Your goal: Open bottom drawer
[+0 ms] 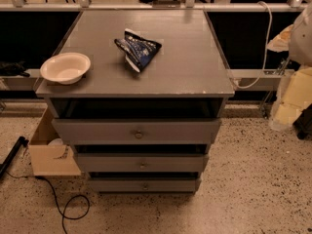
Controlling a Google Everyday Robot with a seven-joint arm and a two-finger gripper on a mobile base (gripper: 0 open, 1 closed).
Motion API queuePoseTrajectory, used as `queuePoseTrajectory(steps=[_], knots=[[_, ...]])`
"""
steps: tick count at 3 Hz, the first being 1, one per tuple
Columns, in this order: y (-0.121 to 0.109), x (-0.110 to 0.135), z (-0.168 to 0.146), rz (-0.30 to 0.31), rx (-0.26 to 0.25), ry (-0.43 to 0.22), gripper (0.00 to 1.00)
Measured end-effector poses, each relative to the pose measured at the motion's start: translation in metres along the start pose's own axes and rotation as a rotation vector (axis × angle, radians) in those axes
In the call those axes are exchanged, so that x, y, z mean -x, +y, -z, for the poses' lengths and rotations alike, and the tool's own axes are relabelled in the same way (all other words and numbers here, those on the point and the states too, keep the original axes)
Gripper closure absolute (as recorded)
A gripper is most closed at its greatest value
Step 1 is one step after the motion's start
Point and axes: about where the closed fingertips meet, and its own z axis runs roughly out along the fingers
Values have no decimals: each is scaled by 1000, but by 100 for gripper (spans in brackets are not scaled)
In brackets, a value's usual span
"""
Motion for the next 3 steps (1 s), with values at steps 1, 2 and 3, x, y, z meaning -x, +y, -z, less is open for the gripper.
queuePoseTrajectory(steps=[1, 2, 3], knots=[[0, 0, 0, 0, 0, 0, 0], [-5, 9, 5, 27, -10, -16, 0], [-18, 13, 3, 23, -17, -39, 0]])
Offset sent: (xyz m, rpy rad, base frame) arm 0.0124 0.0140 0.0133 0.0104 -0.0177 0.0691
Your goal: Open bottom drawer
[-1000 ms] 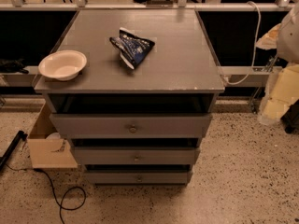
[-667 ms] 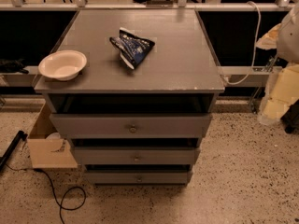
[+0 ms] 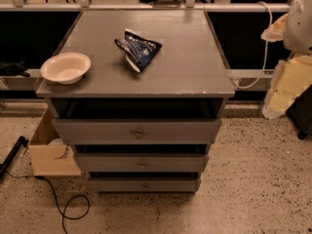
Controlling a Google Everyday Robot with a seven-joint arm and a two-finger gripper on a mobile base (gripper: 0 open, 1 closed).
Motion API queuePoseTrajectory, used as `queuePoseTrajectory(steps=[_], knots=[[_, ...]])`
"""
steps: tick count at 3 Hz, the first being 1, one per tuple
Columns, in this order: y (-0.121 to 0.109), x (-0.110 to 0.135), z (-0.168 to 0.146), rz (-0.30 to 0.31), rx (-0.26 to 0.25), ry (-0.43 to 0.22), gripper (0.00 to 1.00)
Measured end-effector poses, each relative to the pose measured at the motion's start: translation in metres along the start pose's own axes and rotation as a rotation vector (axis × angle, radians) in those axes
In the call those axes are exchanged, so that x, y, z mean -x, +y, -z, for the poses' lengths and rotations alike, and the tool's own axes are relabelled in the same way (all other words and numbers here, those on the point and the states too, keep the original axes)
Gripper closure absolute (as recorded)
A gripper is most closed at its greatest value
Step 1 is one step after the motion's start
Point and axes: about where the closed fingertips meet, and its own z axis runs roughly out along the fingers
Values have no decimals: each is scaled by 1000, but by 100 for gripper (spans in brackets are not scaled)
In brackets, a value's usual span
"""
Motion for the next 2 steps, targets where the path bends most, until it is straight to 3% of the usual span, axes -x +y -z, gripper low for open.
queuePoseTrajectory(steps=[1, 2], knots=[[-4, -18, -39, -66, 75, -18, 0], [0, -39, -93, -161, 202, -33, 0]])
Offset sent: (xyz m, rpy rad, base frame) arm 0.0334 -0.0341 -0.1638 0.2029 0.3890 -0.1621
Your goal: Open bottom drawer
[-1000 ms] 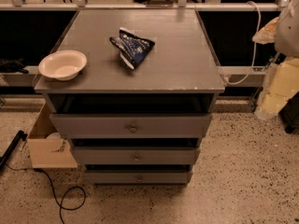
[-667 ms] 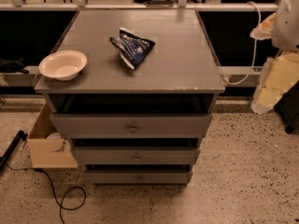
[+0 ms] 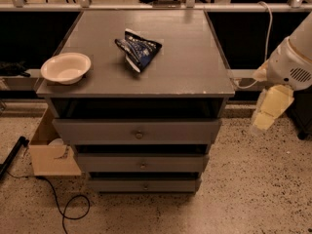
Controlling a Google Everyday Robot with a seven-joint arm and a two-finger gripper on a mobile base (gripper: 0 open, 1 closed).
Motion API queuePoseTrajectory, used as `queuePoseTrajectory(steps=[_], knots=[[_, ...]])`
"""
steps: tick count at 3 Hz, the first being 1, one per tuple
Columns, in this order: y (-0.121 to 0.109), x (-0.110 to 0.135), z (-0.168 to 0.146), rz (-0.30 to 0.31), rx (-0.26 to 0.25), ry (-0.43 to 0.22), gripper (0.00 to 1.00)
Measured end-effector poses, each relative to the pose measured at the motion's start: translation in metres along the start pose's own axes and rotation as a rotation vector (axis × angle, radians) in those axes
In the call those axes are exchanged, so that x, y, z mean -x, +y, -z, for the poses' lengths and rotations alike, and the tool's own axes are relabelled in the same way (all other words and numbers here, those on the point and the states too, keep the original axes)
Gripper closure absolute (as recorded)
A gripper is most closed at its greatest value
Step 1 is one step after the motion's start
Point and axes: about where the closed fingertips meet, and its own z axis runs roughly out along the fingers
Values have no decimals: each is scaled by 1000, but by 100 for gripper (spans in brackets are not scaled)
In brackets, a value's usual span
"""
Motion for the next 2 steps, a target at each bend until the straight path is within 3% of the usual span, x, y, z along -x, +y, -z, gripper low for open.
queuePoseTrajectory(steps=[1, 2], knots=[[2, -12, -41, -52, 101, 5, 0], [1, -13, -43, -53, 104, 5, 0]])
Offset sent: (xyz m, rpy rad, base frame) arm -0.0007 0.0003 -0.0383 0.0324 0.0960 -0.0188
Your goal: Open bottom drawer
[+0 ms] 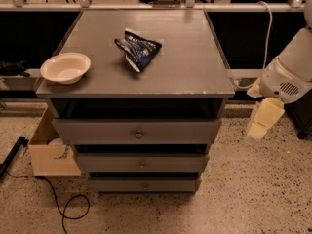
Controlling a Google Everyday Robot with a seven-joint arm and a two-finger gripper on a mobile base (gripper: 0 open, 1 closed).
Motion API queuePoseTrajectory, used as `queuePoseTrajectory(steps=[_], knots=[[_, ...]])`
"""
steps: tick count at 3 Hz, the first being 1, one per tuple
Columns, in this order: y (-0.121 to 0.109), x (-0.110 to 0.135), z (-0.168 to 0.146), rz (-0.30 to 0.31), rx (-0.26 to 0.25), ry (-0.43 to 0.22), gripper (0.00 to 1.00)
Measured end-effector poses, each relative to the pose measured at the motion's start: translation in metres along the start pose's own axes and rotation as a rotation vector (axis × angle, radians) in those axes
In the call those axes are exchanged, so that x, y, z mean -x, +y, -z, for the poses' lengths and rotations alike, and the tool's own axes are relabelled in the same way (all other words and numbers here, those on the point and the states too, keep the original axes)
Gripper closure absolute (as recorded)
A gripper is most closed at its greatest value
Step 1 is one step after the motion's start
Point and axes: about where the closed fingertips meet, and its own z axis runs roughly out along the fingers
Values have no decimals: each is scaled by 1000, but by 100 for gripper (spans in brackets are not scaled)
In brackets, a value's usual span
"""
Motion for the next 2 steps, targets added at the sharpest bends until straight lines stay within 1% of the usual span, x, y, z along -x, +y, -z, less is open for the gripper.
queuePoseTrajectory(steps=[1, 2], knots=[[-7, -2, 0, -17, 35, -71, 0], [-5, -28, -25, -87, 108, -168, 0]])
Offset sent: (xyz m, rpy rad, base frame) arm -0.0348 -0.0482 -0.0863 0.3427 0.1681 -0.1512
